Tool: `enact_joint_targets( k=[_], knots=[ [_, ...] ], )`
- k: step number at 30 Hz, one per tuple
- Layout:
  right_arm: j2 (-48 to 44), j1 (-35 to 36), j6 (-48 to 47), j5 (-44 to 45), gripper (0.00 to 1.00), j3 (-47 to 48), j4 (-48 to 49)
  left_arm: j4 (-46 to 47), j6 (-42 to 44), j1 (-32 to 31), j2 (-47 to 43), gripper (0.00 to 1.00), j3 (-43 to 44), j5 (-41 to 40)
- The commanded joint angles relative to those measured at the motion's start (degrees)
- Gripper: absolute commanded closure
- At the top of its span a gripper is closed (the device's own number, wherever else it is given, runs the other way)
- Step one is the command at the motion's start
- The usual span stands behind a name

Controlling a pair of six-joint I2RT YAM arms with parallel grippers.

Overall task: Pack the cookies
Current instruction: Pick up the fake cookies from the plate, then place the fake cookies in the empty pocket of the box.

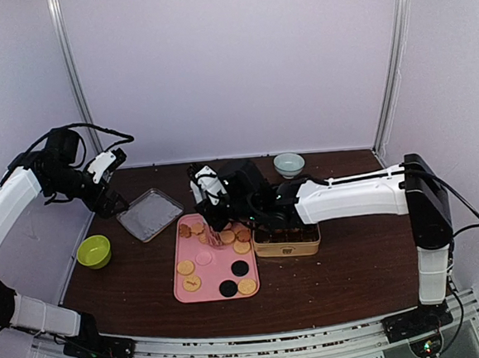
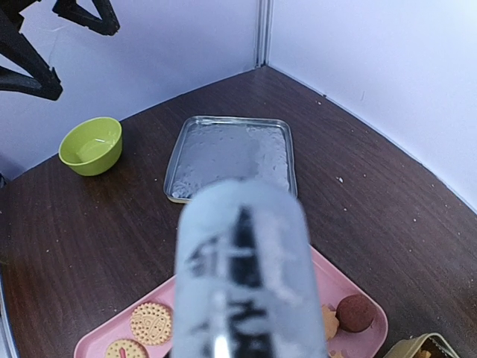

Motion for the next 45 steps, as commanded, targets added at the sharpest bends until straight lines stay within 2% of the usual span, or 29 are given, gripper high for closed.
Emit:
enact_joint_targets(
  k=[1,9,14,22,28,32,36,45],
  knots=[
    [-0.48,-0.24,-0.18,-0.75,0.84,2.12,0.28,0.69,0.26,0.46,-1.08,0.02,-0.3,1.38],
    [-5.91,-0.47,-0.39,-0.75,0.99,0.63,1.01,0.69,0.19,0.43,-1.08,0.02,-0.19,1.85],
    [-10.7,-0.92,-0.32,-0.96,1.0,-1.95,0.62,0.69,0.12,0.42,-1.17,0.02,-0.13,2.14],
    [-29.88,-4.9,-0.56,2.1,1.0,-19.33,-1.81,0.69,0.18,0.42,-0.49,0.02,0.39,2.5],
    [-44.61,-9.05,-0.41,4.43,1.0,-31.09,-8.88,0.69,0.16,0.4,-0.2,0.02,0.7,2.8],
    [-50.35,-11.14,-0.09,5.16,1.0,-35.71,-11.67,0.69,0.19,0.45,-0.07,0.02,0.92,3.07],
    [-52.28,-12.58,-0.26,4.95,1.0,-37.37,-13.12,0.69,0.09,0.43,0.23,0.03,1.23,3.31],
    [-49.03,-15.35,-1.89,3.6,1.0,-36.71,-11.53,0.26,-0.04,0.48,0.9,0.02,1.8,3.51]
  ],
)
